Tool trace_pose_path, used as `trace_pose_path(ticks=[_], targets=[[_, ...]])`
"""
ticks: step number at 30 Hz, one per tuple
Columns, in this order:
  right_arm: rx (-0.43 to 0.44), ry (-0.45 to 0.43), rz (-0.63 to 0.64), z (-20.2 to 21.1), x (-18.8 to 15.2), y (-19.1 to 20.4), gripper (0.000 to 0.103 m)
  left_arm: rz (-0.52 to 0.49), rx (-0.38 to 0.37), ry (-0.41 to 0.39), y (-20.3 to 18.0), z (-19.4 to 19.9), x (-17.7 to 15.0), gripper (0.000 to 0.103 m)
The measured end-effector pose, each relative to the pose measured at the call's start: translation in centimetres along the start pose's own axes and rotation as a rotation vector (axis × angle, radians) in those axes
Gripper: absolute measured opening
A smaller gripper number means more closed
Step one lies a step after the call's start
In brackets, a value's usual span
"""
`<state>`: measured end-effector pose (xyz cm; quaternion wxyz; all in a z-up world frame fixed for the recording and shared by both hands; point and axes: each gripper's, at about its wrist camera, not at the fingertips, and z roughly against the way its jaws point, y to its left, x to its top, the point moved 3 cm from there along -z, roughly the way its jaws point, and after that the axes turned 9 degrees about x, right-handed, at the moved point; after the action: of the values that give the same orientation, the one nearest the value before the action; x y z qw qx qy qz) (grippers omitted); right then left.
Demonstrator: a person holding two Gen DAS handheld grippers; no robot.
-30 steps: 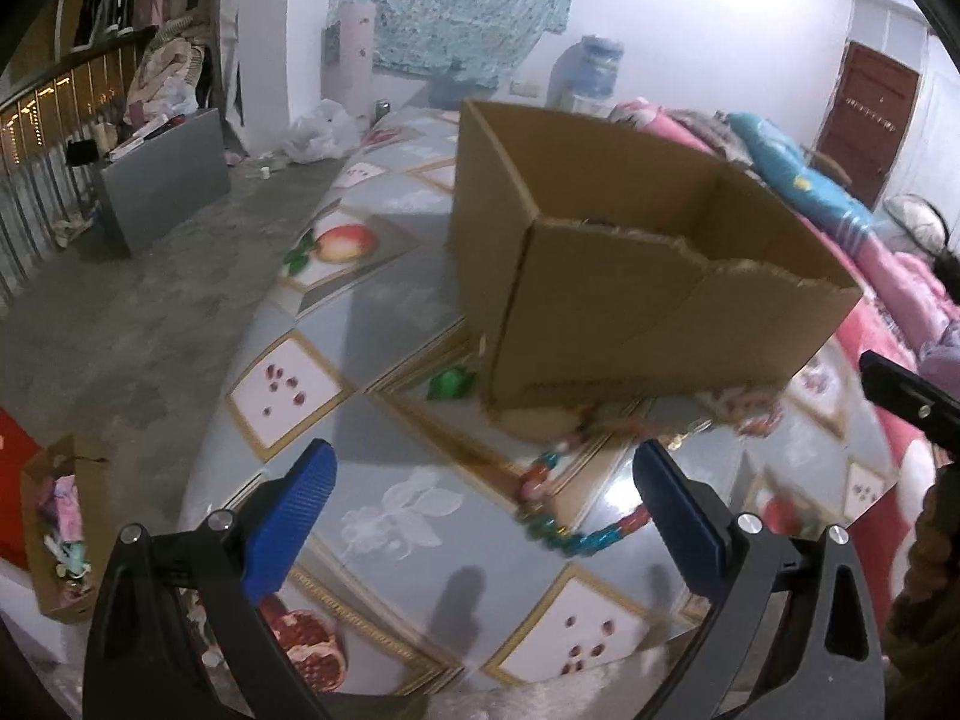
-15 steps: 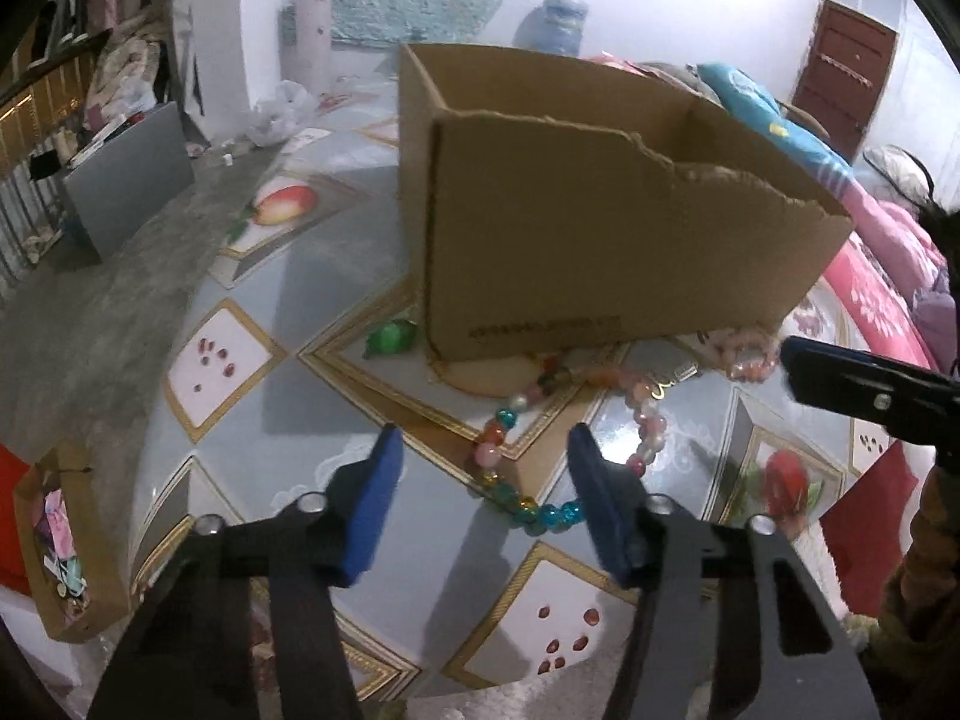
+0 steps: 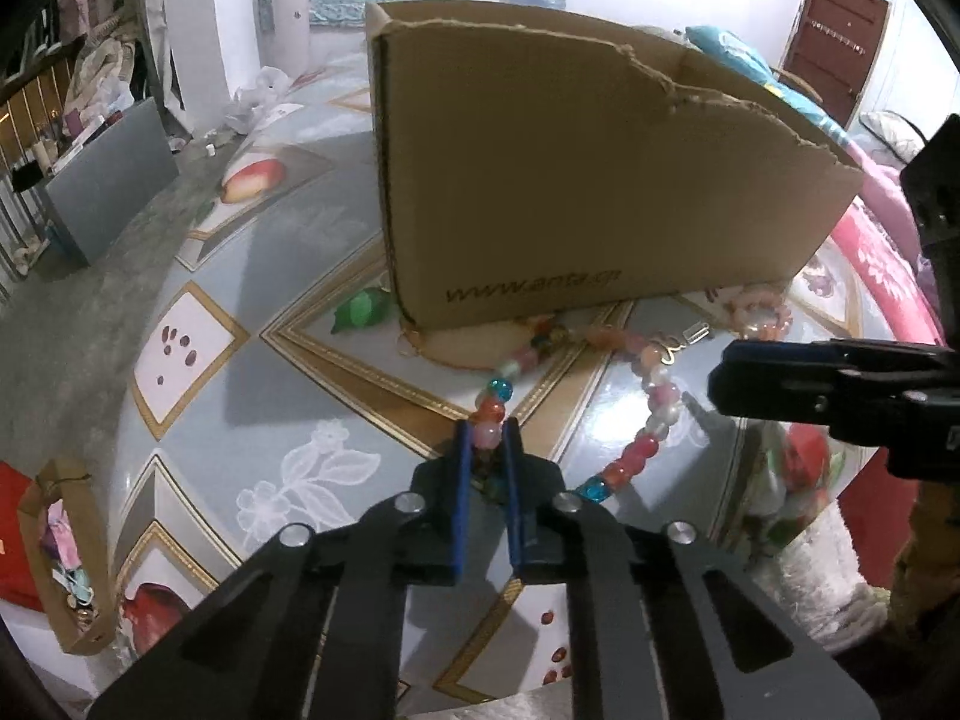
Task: Organize jewelry
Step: 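Close the left gripper on the multicolour bead bracelet and lift it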
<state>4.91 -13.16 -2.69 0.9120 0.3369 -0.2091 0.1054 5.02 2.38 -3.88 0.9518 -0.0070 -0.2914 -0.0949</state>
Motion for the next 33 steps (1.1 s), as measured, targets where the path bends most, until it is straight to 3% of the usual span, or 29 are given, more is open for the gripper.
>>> trace_pose_path(ticks=[8,13,18,24,28,29,33], targets=[[-0.028,0.03,-0.001,-0.8,0.4,0.0,0.037,-0.017,-0.045,0.019,-0.7,1.0,-1.4,0.01],[-0.05,0.049,0.029,-1.9,0.6,0.5,0.035,0.005,-0.039,-0.025,-0.3,1.9,-1.0,0.01],[-0.124,0.075,0.051,-2.9,0.4,0.7,0.021,-0.031,-0.03,-0.009,-0.7,1.0,-0.3,0.014],[-0.173,0.076,0.068,-2.8,0.2,0.6,0.014,-0.083,0.019,0.001,-1.6,0.0,0.0,0.014],[-0.172,0.071,0.064,-2.6,0.3,0.4,0.011,-0.121,0.052,-0.03,-2.5,-0.3,0.1,0.014],[-0.158,0.07,0.052,-2.6,0.3,0.3,0.008,-0.121,0.05,-0.034,-2.6,-0.3,0.1,0.01],[-0.124,0.046,0.025,-2.1,0.3,0.3,0.008,-0.098,0.032,-0.053,-2.2,0.4,0.4,0.009]])
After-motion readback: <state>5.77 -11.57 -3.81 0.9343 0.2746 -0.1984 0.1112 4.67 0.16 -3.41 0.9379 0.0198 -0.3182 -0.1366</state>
